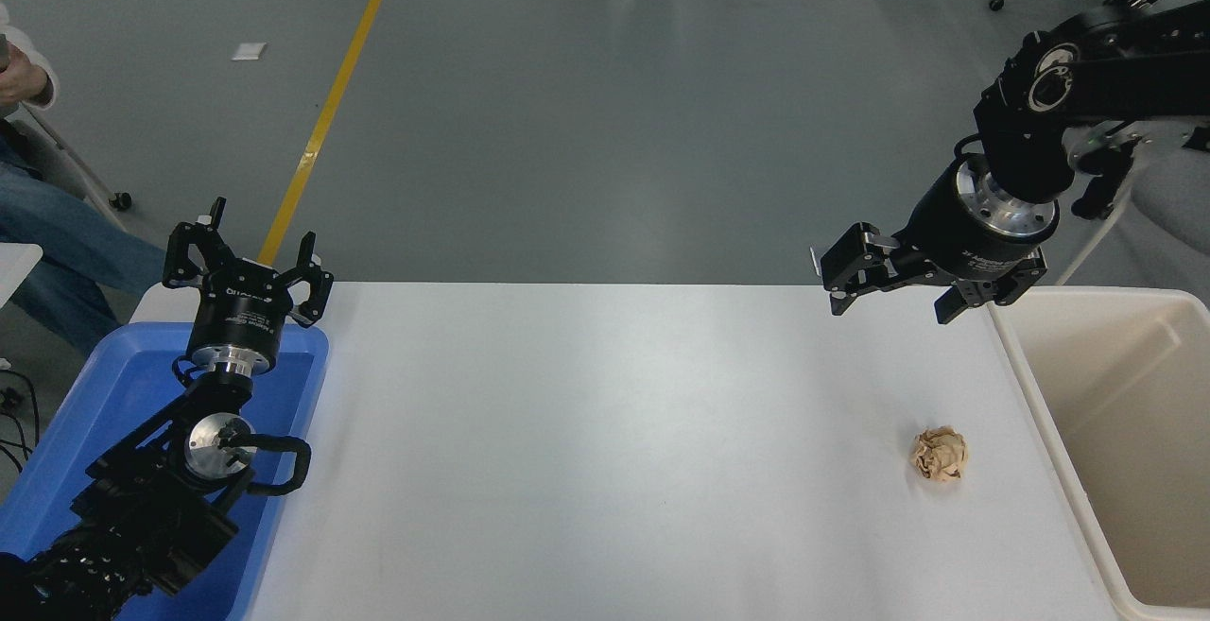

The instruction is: Pick up paper ball place in dustbin

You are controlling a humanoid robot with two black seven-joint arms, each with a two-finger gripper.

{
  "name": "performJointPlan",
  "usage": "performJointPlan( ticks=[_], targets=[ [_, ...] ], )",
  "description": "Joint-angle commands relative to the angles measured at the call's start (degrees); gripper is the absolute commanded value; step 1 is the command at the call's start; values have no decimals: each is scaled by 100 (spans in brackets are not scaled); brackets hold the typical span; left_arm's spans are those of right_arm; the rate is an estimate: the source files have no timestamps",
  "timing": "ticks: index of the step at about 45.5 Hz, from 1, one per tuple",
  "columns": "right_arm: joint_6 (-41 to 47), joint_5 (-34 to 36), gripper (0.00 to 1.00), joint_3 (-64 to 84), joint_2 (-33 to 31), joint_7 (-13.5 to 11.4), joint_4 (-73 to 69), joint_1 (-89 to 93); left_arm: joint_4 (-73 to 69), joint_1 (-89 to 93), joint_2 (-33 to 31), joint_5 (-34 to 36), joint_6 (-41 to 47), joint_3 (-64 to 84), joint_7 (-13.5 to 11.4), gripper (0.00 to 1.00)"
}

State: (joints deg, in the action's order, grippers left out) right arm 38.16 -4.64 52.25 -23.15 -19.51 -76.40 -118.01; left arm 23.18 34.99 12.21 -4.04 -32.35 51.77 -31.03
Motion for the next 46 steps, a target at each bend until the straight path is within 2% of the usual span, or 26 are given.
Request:
performJointPlan(
  ticks=[1,46],
  targets=[
    [33,7,100,-5,117,0,81,-2,2,8,0,0,-8,0,0,99],
    [-19,86,100,-49,-58,26,687,727,3,-1,0,0,-8,0,0,99]
  ],
)
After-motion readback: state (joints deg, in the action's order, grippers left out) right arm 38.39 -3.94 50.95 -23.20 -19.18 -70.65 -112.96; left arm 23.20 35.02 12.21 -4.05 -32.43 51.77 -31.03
